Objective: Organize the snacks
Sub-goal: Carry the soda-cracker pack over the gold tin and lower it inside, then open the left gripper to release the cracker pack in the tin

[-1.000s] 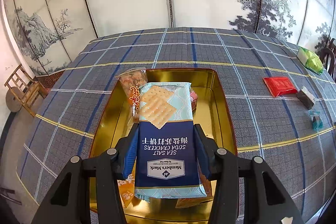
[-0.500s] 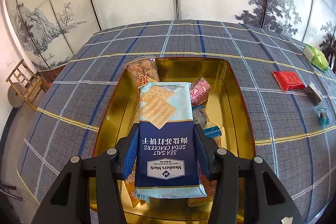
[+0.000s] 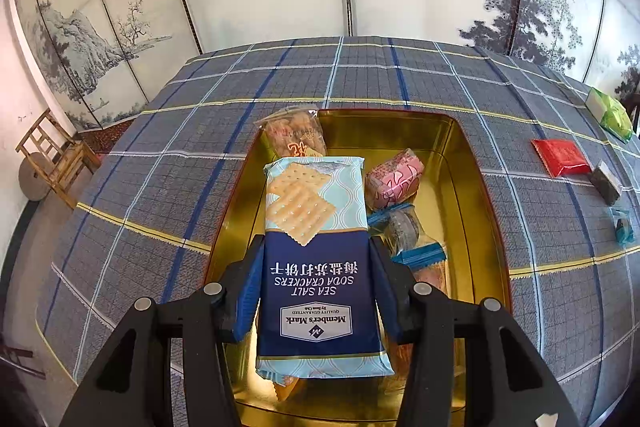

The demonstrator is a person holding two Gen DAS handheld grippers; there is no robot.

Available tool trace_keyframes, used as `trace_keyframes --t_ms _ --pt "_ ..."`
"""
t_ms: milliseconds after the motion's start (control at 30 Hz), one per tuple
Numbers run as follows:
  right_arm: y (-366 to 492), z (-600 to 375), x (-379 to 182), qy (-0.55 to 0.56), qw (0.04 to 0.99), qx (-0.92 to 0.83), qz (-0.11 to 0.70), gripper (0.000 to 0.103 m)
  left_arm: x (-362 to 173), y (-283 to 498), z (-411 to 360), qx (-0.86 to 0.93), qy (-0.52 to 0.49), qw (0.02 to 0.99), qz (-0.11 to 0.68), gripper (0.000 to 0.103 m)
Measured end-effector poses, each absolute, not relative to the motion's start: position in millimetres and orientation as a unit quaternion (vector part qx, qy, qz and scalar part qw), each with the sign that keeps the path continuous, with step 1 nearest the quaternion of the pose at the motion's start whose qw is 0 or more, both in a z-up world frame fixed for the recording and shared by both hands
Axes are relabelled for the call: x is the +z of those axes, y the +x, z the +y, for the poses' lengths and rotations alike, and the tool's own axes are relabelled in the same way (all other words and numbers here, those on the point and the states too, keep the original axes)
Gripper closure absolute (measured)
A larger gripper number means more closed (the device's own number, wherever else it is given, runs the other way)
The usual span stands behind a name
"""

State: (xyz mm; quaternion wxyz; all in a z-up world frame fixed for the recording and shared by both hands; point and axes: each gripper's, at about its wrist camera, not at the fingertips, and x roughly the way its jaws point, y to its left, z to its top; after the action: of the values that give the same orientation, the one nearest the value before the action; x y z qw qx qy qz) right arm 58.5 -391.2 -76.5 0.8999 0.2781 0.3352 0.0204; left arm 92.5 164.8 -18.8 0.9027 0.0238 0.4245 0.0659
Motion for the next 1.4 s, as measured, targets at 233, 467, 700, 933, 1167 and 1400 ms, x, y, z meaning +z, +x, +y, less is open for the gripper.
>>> trace_keyframes --t_ms 233,467,700,933,1167,1400 --pt "58 -391 -77 0.278 0.9 0.02 0.335 0.005 -16 113 159 0.06 0.027 0.899 0.433 0.058" --pt "58 -391 -77 0.278 0.9 0.021 0.335 0.005 -29 130 155 0.062 0.033 0.883 0.463 0.058" --pt "58 -391 -77 0.278 0.9 0.021 0.335 0.005 -39 142 146 0.063 0.054 0.876 0.475 0.058" --pt "60 -390 -76 0.278 0.9 0.021 0.335 0.005 -42 147 154 0.076 0.074 0.871 0.479 0.058" --pt "60 -390 -76 0.278 0.9 0.021 0.335 0.005 -46 154 143 0.066 0.104 0.866 0.484 0.058" --pt "60 -390 -76 0.279 0.9 0.021 0.335 0.004 -53 160 121 0.039 0.114 0.863 0.49 0.058"
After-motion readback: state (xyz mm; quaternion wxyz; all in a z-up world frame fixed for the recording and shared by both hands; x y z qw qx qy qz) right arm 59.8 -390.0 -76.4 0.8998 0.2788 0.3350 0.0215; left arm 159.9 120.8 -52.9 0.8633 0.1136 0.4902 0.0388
